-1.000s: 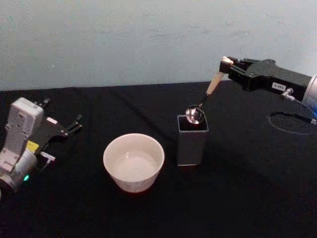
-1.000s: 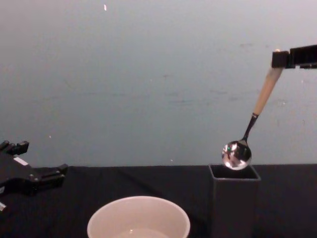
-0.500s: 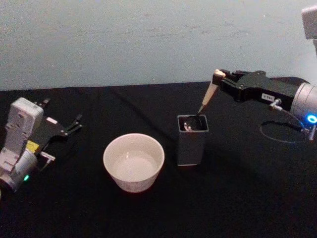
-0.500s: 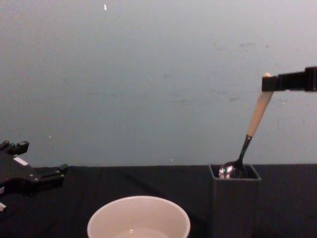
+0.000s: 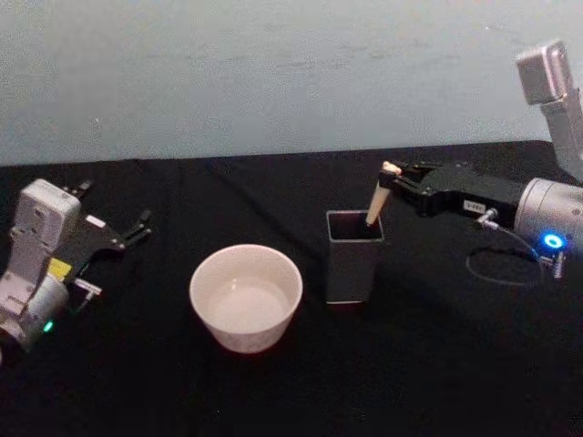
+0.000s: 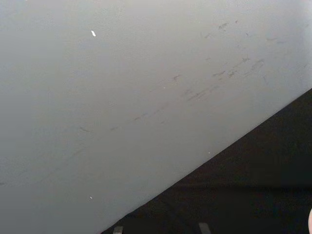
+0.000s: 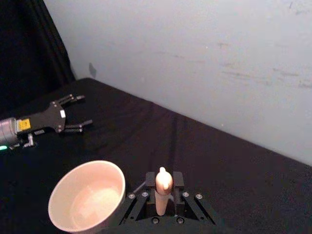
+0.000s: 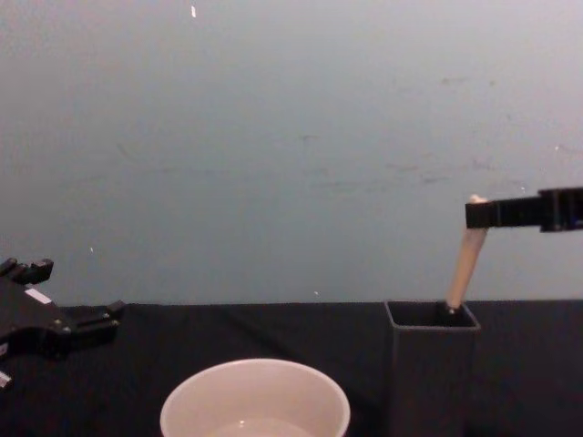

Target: Pick up the stirring spoon with one hand, stir inside the cup, then place it back in its original position.

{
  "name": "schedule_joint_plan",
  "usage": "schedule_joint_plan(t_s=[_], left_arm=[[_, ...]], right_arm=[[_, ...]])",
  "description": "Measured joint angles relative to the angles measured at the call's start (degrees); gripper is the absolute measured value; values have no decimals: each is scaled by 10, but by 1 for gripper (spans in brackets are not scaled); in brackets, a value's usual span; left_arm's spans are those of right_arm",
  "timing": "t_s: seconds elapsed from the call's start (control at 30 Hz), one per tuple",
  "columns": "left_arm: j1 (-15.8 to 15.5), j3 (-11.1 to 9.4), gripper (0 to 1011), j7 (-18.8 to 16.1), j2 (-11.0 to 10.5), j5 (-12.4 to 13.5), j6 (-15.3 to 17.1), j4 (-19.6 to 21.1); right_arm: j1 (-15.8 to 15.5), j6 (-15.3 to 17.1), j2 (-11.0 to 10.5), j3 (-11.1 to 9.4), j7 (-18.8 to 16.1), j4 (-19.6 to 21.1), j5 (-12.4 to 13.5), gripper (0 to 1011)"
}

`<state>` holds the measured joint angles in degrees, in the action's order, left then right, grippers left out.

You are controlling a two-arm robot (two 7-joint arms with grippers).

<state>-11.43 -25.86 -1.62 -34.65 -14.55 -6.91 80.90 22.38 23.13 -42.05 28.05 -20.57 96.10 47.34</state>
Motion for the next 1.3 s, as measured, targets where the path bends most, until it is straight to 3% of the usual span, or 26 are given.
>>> schedule_joint_plan(t_s=[0.4, 1.3], left_arm=[[0, 0, 1001, 0, 0, 0, 0, 0], [0, 0, 1001, 0, 0, 0, 0, 0]], right_arm=[[8, 12, 12, 16, 0, -24, -18, 211], [11, 18, 14, 18, -8, -32, -22, 214]])
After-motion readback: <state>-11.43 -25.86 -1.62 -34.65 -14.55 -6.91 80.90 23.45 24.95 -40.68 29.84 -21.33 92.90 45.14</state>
